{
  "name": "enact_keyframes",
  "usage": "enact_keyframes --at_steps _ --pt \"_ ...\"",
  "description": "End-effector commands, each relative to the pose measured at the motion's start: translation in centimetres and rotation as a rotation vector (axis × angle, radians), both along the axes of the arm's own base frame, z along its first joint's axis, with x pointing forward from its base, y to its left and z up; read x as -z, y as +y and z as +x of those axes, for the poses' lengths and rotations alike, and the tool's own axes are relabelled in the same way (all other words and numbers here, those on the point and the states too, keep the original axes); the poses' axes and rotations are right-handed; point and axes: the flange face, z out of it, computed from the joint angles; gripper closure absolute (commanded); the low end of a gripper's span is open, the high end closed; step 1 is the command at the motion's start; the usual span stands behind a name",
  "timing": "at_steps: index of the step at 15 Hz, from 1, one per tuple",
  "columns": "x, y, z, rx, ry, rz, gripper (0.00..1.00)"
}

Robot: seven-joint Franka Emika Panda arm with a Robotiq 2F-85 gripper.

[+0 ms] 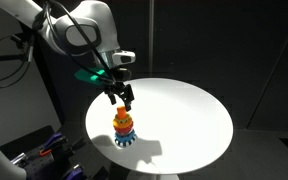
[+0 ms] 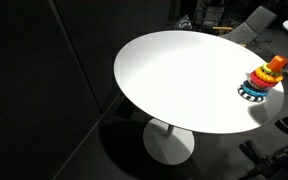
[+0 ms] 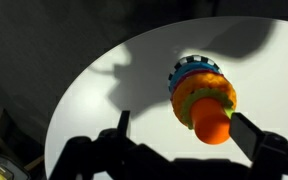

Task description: Remove the light green ring from the rings stacking stand and put it on the table

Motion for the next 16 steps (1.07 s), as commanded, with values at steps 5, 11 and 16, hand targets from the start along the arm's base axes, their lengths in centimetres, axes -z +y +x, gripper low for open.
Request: enact_keyframes --at_steps 5,11,16 --pt "2.0 0.3 2.4 -0.004 0.023 0.050 0.00" --pt "2.9 0.6 3.3 -0.022 0.044 0.082 0.00" --pt "3.5 1.3 3.9 -0.041 0.058 0.087 0.00"
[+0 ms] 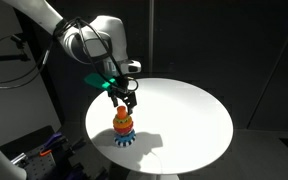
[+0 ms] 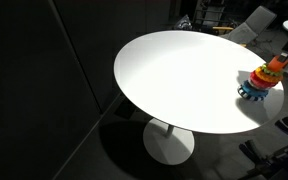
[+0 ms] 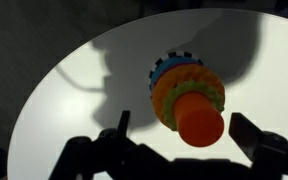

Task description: Remove the light green ring from the rings stacking stand and put it on the table

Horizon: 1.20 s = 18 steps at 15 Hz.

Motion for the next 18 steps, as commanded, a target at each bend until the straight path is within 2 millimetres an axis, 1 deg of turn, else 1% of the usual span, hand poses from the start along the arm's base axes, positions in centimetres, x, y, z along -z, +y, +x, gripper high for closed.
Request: enact_keyframes --at_steps 1,13,18 --pt "0.1 0.4 1.1 -0.026 0.003 0.011 0.00" --pt "2.0 2.3 1.7 -0.064 0.041 -0.018 0.00" --pt "2.8 2.5 1.8 -0.073 0.051 -0.037 0.00"
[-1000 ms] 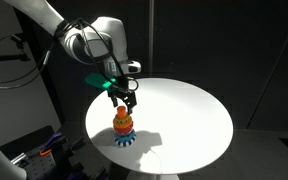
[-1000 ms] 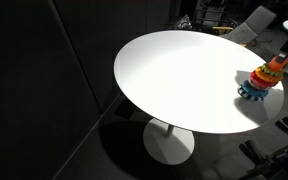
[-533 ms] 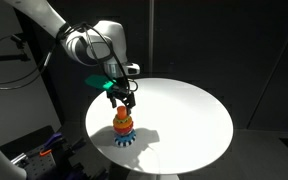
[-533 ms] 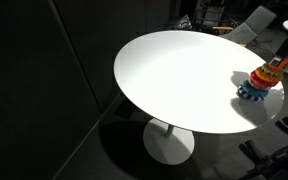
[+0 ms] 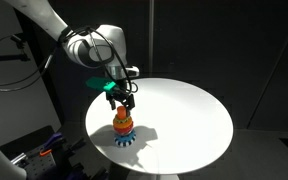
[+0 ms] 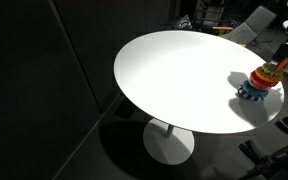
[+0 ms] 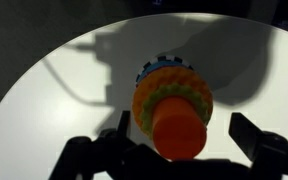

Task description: Remove the light green ring from the rings stacking stand and put it on the table

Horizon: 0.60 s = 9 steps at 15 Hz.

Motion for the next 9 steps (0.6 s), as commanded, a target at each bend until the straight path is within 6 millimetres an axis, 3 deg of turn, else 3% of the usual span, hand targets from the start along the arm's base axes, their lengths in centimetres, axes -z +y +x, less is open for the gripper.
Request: enact_keyframes --at_steps 1,9 --pt "0.22 0.11 0.70 -0.003 -0.009 -0.026 0.00" --pt "1.18 -0.07 0.79 0.000 -0.024 -0.030 0.00"
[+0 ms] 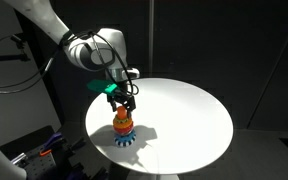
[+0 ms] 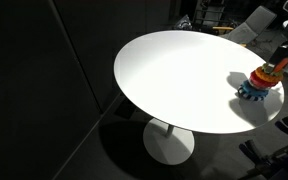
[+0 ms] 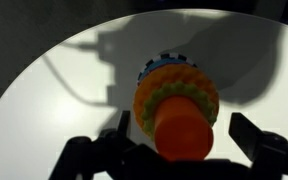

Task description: Remove the light green ring from the rings stacking stand and put it on the table

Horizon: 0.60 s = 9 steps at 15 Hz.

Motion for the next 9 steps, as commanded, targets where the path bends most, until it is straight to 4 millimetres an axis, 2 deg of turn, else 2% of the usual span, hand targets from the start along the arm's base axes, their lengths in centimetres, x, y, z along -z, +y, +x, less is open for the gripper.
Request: enact_keyframes --at_steps 1,6,7,9 --pt "0.2 -0.2 0.6 0.010 -0.018 -0.015 0.00" --pt "1.0 0.0 0.7 0.007 -0.016 -0.013 0.00" --pt "1.1 0.0 0.7 0.007 -0.015 -0.013 0.18" --pt "1.3 0.0 0.7 0.007 -0.012 -0.012 0.34"
